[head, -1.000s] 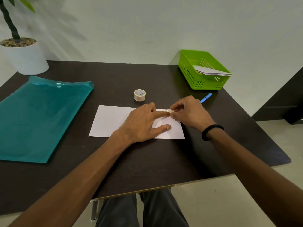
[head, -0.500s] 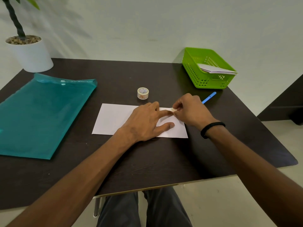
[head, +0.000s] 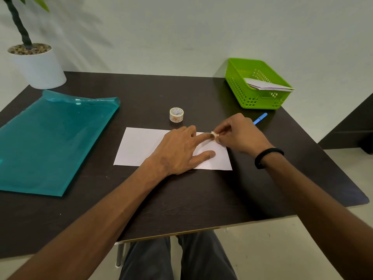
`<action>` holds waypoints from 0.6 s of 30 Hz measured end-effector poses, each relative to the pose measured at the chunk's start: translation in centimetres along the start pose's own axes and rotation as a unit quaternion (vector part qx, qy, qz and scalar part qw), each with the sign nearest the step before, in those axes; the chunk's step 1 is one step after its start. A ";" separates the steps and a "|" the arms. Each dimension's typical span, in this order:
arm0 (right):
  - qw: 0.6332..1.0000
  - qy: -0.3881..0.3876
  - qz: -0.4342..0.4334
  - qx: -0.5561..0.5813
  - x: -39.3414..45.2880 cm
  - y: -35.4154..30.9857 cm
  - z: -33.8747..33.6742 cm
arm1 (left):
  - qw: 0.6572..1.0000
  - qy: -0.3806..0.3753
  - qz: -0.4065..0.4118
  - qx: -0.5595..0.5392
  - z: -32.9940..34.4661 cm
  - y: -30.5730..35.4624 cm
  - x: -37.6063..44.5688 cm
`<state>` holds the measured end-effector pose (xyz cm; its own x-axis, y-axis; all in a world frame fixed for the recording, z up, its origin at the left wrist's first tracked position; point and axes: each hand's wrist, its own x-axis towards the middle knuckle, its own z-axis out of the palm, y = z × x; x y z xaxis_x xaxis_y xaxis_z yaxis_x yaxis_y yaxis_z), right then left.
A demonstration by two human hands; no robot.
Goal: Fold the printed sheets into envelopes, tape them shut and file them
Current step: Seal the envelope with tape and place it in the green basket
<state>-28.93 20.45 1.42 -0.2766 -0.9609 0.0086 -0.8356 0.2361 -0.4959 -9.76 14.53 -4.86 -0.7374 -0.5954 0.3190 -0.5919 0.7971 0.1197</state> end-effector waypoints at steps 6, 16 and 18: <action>0.997 -0.010 0.035 0.075 0.2 0.8 -0.1 | 1.000 -0.004 -0.007 -0.009 0.0 0.1 0.2; 1.000 0.002 0.020 -0.002 1.0 0.6 0.3 | 1.000 -0.010 -0.002 0.003 0.1 0.0 0.3; 1.000 0.011 0.023 -0.001 1.0 0.9 -0.1 | 1.000 -0.012 -0.005 0.001 0.1 0.0 0.2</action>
<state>-30.04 19.69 1.00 -0.3260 -0.9454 0.0051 -0.8220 0.2808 -0.4954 -9.94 14.37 -4.89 -0.7396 -0.6051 0.2948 -0.5994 0.7913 0.1206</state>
